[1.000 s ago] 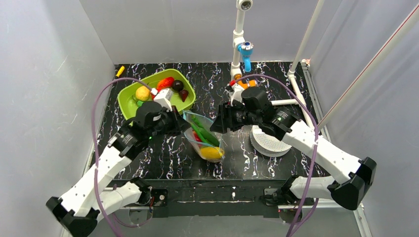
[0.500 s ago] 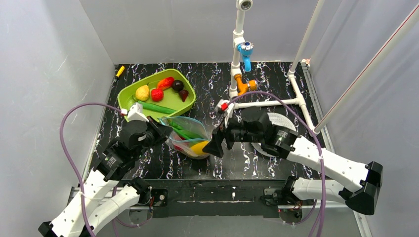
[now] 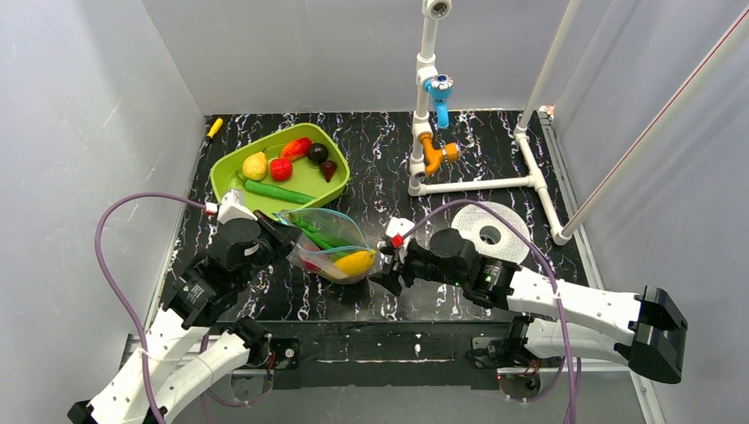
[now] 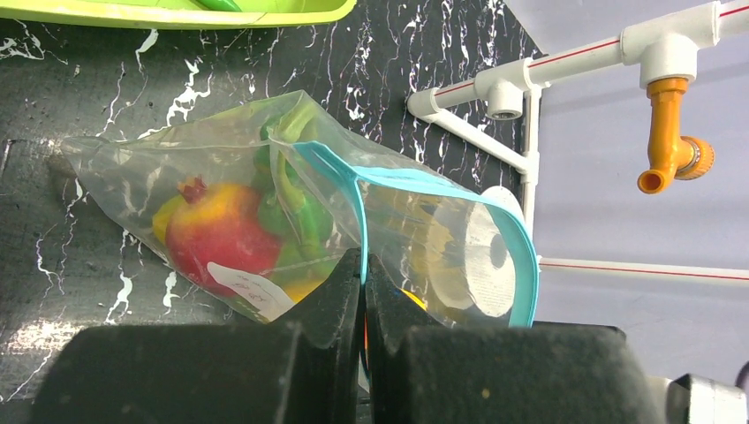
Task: Place the food in the zip-top bag and seal the zipper
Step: Zip the zipper food storage bag at the center of the board.
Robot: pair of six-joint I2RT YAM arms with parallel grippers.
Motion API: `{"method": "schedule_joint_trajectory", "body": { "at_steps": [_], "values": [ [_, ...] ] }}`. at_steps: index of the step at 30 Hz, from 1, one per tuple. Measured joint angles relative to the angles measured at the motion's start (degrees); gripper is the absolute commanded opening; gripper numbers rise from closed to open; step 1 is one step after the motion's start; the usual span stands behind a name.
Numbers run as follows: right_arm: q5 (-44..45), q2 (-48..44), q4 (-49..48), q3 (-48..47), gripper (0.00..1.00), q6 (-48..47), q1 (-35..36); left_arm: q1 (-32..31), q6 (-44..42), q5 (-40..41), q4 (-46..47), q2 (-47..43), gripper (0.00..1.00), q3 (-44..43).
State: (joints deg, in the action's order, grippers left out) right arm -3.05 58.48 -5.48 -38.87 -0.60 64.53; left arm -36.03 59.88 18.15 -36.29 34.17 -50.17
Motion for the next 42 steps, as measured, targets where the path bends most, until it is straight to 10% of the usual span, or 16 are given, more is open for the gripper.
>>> {"method": "schedule_joint_trajectory", "body": {
  "at_steps": [9, 14, 18, 25, 42],
  "values": [
    [1.0, 5.2, -16.9, 4.5, 0.55, -3.1, 0.0, 0.0, 0.4, 0.5, -0.9, -0.4, 0.0, 0.0],
    [1.6, 6.1, -21.4, 4.5, 0.27, -3.3, 0.0, 0.0, 0.4, 0.6, -1.5, -0.4, 0.0, 0.0],
    [1.8, 6.1, -22.2, 4.5, 0.06, -3.3, -0.1, 0.0, -0.1, 0.8, -1.6, -0.7, 0.22, 0.0],
    [-2.5, 5.8, -19.8, 3.5, 0.01, 0.0, -5.0, 0.0, -11.5, -2.3, 0.2, -1.6, 0.59, -2.3],
    [-28.3, 6.2, -2.9, -5.8, 0.01, 3.9, -18.2, 0.0, -60.6, -54.7, 8.3, 29.4, 0.72, -20.4]
  ]
}}
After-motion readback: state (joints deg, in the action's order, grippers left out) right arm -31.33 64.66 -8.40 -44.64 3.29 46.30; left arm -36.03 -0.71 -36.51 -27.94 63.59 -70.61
